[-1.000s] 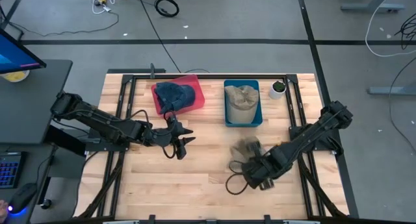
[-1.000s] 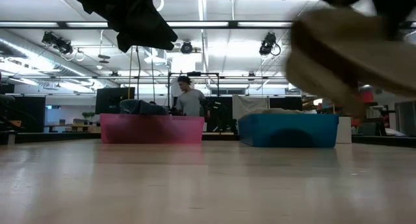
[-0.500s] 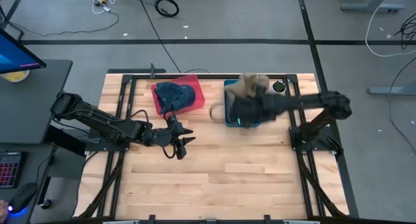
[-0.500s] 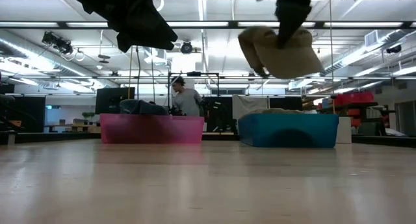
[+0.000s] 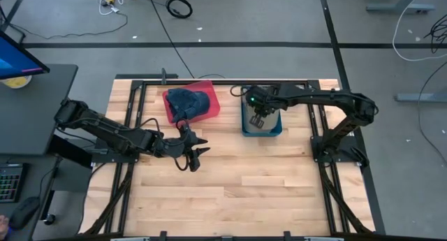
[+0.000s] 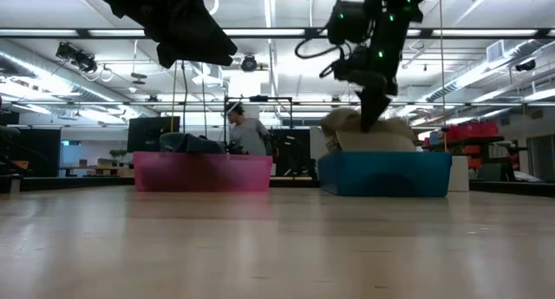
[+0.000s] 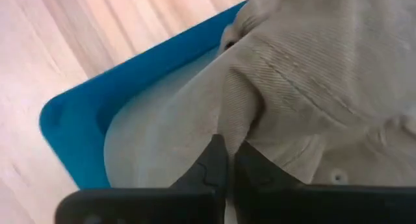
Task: Pick & Place hat
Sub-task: Put the brown cap into the blue bin, then return to Home Position
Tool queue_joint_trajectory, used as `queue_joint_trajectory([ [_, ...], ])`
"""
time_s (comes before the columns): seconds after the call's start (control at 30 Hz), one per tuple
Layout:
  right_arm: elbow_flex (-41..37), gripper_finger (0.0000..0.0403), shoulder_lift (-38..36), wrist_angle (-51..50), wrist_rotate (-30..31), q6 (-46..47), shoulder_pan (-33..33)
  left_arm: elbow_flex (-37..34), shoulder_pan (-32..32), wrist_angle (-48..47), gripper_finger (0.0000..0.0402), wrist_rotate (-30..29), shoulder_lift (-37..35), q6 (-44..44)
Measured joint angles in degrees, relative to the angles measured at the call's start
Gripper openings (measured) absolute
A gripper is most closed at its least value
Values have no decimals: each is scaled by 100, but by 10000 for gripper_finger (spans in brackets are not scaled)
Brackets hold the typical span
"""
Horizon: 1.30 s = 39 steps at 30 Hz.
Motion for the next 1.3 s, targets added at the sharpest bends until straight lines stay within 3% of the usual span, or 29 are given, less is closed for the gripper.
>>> queue_joint_trajectory([
  [0.17, -756, 18, -7, 842, -290, 33, -96, 0, 45, -21, 140, 2, 0, 56],
  [0.37, -889, 60, -5, 1361, -328, -413, -98, 0, 46, -21, 140, 2, 0, 34],
  [0.53, -889, 105, -4, 1340, -323, -824, -122, 0, 50, -21, 140, 1, 0, -56],
  [0.9, -736, 189, -605, 706, -330, -583, 95, 1, 50, 25, 140, -1, -128, -313],
  [1.13, 112, 196, -1478, -107, -334, 122, 314, 9, 8, -37, 140, -35, -1013, -26],
  [1.3, 130, 196, -2399, 143, -334, 153, 823, 11, -24, -184, 140, -48, -2039, 588],
])
